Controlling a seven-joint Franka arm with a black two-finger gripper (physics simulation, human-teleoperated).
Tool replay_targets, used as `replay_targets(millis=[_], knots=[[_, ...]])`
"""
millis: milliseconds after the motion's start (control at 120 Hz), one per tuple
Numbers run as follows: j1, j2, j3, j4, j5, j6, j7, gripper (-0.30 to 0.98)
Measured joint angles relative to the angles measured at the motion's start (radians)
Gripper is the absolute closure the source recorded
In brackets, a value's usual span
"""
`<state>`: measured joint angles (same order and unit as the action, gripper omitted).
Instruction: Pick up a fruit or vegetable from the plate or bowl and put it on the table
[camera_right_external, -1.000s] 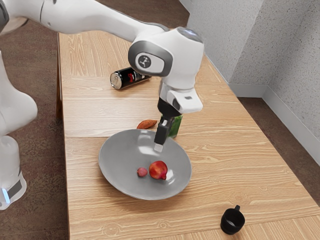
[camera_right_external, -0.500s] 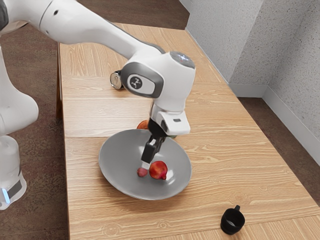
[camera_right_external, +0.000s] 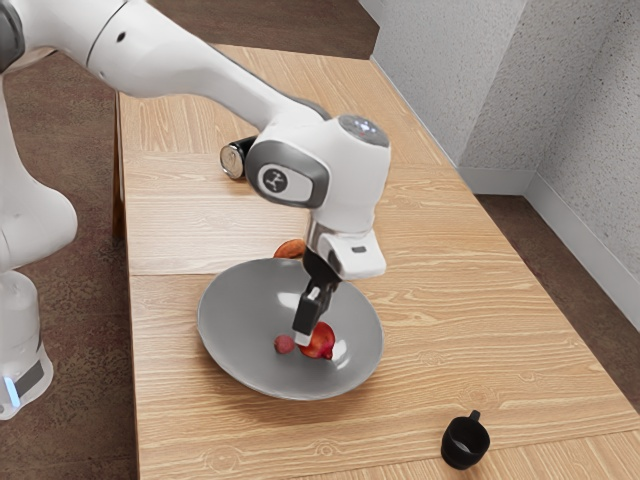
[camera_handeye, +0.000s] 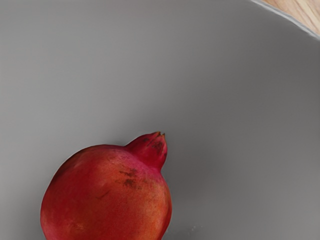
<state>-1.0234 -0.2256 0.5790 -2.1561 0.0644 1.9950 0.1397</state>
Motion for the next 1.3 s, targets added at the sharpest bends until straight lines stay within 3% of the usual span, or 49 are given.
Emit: replay_targets(millis=[1300], knots=[[0.015,0.06,0.036,-0.061,-0.031,0.123,0.001,0.0]])
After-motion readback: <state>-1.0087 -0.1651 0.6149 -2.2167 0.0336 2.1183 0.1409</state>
